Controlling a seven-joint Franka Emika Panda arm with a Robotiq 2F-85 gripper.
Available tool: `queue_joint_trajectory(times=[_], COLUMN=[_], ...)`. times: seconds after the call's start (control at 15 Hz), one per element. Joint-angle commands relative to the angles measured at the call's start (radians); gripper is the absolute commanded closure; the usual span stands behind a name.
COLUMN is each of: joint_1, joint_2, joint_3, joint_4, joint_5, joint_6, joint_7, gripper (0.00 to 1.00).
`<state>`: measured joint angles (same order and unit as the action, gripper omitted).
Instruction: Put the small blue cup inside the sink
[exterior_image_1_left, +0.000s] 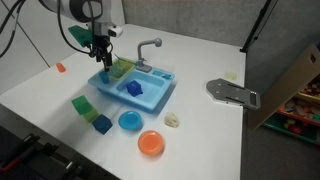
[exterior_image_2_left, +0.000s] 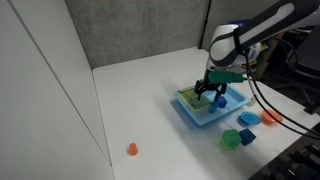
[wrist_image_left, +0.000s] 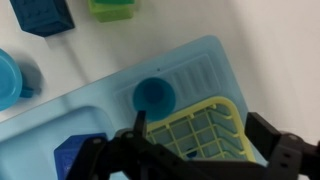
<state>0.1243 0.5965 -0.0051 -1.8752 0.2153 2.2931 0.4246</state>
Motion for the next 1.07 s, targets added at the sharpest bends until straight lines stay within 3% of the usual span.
queue_joint_trajectory(times=[0.0, 1.0], joint_1=[0.001, -0.005], joint_2=[0.000, -0.032], joint_3=[0.002, -0.011], joint_4=[-0.006, -0.076], joint_5=[-0.003, 0.006], joint_6=[0.003, 0.071], joint_7=[0.002, 0.021], gripper=[0.00, 0.00])
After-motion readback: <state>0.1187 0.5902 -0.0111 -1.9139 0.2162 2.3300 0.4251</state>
